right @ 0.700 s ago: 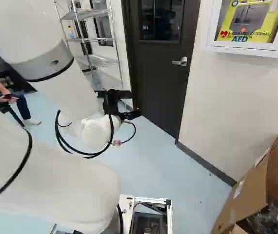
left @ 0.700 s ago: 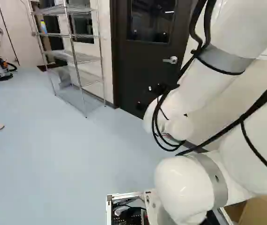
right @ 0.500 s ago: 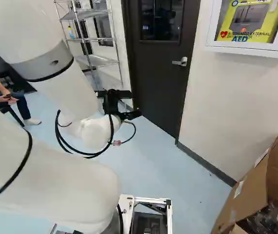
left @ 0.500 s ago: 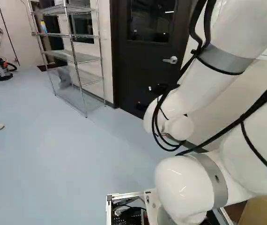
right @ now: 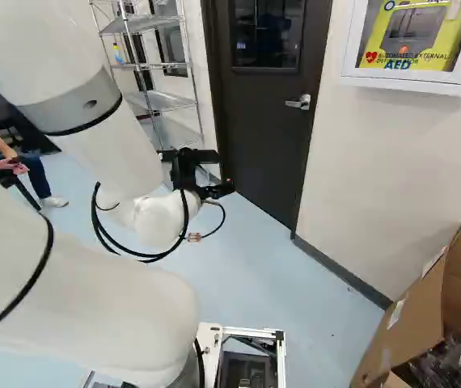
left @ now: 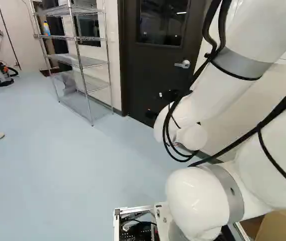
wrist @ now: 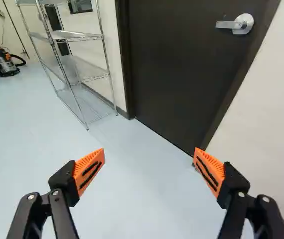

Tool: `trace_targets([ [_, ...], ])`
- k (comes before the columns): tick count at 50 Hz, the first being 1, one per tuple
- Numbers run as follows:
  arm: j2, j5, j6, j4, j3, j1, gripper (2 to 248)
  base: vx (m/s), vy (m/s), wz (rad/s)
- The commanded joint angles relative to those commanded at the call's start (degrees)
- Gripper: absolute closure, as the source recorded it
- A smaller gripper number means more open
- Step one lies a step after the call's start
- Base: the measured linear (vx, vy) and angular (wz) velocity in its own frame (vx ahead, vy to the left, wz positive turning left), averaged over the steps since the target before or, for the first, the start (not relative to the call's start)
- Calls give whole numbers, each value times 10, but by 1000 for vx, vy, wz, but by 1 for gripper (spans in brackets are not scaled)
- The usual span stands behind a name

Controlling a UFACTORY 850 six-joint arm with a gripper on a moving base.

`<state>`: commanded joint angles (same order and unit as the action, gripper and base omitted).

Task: Open the door and move inside

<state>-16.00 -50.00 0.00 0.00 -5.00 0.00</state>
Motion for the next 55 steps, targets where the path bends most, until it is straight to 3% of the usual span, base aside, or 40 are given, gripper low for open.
trace_targets([
  [33, 0, 0, 0, 0, 0, 0, 3, 2, 0, 0],
  [55, 0, 0, 0, 0, 0, 0, 3, 96, 6, -17],
])
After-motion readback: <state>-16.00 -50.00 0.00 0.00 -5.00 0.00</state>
